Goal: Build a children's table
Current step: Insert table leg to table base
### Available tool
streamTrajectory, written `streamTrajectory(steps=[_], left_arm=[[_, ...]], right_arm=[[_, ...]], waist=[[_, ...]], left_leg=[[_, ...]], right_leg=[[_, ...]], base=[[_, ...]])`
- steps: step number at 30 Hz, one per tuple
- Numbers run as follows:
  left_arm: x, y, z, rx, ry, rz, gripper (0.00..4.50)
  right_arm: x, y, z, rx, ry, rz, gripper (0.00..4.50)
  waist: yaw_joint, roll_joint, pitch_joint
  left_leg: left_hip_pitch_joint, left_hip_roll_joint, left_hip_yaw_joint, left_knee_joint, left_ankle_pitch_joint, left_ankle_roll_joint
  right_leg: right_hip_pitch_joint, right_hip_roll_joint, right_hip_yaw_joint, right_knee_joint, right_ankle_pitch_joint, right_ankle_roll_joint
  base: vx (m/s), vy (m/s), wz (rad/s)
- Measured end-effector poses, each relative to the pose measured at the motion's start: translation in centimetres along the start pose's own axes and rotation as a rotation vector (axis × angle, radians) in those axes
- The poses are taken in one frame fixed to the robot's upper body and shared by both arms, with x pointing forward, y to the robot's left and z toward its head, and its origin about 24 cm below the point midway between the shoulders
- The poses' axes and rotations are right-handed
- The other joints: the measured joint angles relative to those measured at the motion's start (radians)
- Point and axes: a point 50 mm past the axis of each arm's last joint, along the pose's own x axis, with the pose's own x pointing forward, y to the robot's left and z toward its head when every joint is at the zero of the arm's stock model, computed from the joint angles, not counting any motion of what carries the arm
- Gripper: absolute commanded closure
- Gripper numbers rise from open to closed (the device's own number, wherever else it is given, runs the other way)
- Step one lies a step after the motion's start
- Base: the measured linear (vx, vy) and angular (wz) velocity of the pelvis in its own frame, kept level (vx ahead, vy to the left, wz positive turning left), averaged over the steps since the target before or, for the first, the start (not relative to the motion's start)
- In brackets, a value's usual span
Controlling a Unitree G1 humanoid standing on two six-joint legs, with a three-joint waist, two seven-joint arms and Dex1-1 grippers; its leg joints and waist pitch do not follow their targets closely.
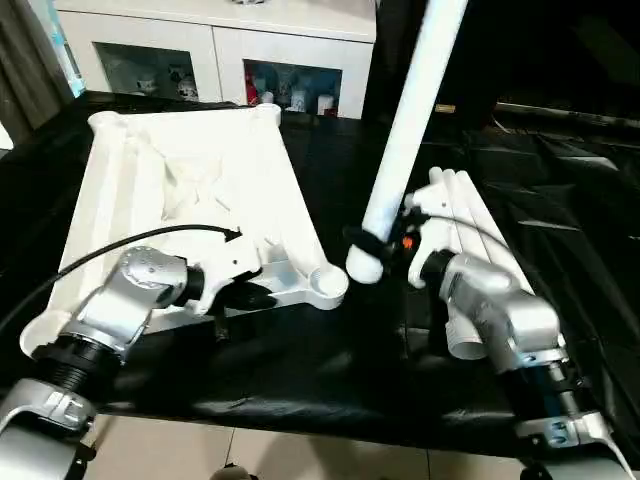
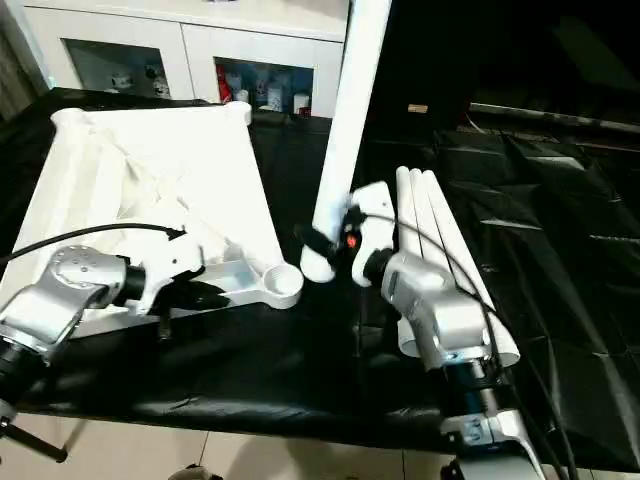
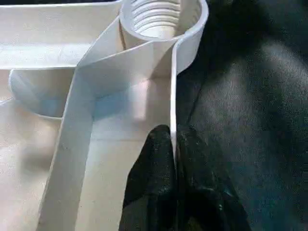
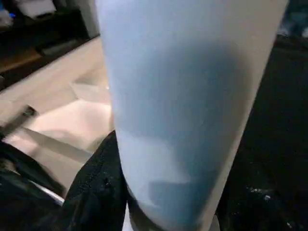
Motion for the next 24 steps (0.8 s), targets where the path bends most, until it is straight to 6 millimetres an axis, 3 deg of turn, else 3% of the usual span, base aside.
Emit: streamTrajectory(steps=[6,14,24], left_arm=[[1.4,-1.2,0.9,-0.037,-0.036,-0.018,4.5],[1.4,-1.4,1.1,-0.03,-0.037,-0.014,4.5],[1.4,-1.6,1.3,-0.026,-0.036,-0.015,4.5]], right_arm=[[0.0,0.7,0.1,-0.015,0.057,0.089,2.59],[0.2,1.3,-0.9,-0.035,0.156,0.164,2.59],[1.5,0.6,-1.0,-0.035,0.164,0.146,2.59]], waist=[[0.002,-0.001,0.0],[0.002,-0.004,0.001],[0.002,-0.005,0.0]], left_leg=[[-0.001,0.0,0.001,-0.001,0.0,0.0],[-0.002,0.0,0.001,-0.001,0.0,0.001],[-0.002,0.0,0.001,-0.001,0.0,0.001]], right_leg=[[-0.001,0.0,-0.001,0.0,-0.001,-0.001],[-0.001,0.0,0.0,-0.001,-0.001,-0.001],[-0.002,0.0,-0.001,-0.001,-0.001,-0.001]], base=[[0.0,0.0,0.0],[0.0,0.0,0.0],[0.0,0.0,0.0]])
